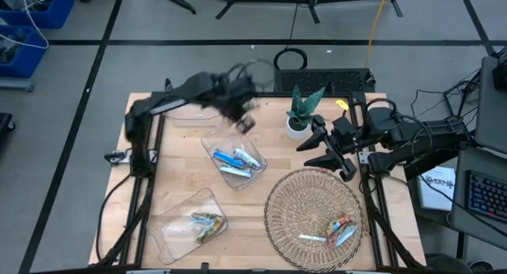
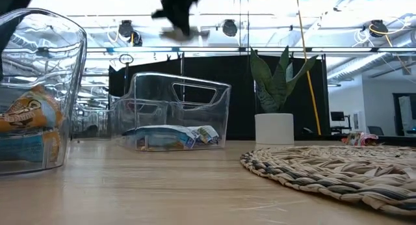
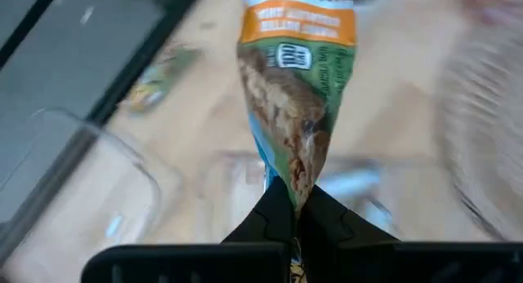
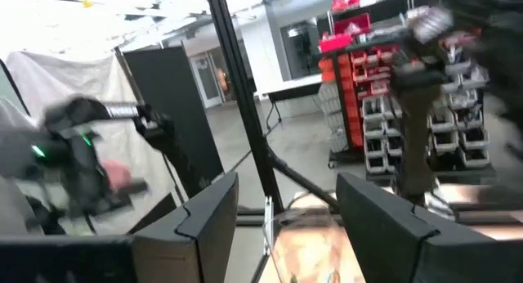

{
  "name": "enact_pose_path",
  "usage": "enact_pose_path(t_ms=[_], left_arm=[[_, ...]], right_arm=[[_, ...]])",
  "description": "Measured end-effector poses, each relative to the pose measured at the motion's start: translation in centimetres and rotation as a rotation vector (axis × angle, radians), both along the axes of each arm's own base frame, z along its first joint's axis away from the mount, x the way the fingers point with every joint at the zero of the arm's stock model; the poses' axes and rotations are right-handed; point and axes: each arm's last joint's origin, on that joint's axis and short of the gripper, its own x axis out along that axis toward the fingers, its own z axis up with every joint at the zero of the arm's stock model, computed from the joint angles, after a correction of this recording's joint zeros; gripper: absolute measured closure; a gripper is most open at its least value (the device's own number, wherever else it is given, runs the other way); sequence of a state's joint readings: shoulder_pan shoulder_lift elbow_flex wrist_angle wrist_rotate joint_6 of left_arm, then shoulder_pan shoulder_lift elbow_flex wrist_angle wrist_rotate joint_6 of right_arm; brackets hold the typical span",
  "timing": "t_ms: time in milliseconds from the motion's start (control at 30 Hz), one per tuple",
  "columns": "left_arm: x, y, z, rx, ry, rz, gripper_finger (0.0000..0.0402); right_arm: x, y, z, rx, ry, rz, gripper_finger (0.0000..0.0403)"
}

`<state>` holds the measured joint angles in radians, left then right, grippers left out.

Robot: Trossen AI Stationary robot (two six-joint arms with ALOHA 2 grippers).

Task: Pick and place Granola Bars by type
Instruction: Put the yellow granola bar into the bottom transparent bin

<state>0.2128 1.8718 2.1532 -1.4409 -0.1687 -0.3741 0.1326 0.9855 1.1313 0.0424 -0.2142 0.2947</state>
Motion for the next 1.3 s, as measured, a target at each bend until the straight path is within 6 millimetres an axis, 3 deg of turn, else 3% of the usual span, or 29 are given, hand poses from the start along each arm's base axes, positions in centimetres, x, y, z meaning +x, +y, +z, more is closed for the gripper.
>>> enact_pose_path(t_ms=[133,333,500,667,833,1033,1167,1300], left_arm=[[-2.8,-7.6,2.5,-0.004,-0.003,-0.200,0.0394],[-6.0,-17.6,1.5,-0.013,0.019,-0.460,0.0394],[-8.8,-24.4,-2.6,-0.111,0.020,-0.544,0.0394],[-10.4,-28.5,-9.2,-0.168,0.015,-0.486,0.0394],[-11.5,-29.8,-15.9,-0.239,-0.017,-0.408,0.0395],[-12.9,-27.8,-20.6,-0.223,0.082,-0.232,0.0374],[-13.5,-26.1,-22.4,-0.269,0.212,-0.141,0.0329],[-13.1,-25.2,-22.1,-0.386,0.344,-0.149,0.0265]], right_arm=[[0.0,0.0,-0.3,-0.004,0.033,0.000,0.0204],[0.1,0.0,-0.6,-0.009,0.067,-0.001,0.0204],[0.1,0.0,-1.3,0.007,0.143,0.000,0.0204],[0.0,0.0,-2.3,-0.011,0.248,-0.004,0.0204],[-0.2,-0.1,-3.3,-0.019,0.348,-0.032,0.0204],[-0.1,-0.1,-2.8,0.031,0.317,-0.033,0.0204],[0.0,-0.1,-2.4,0.048,0.280,-0.029,0.0204],[0.0,-0.1,-2.4,0.048,0.276,-0.028,0.0204]])
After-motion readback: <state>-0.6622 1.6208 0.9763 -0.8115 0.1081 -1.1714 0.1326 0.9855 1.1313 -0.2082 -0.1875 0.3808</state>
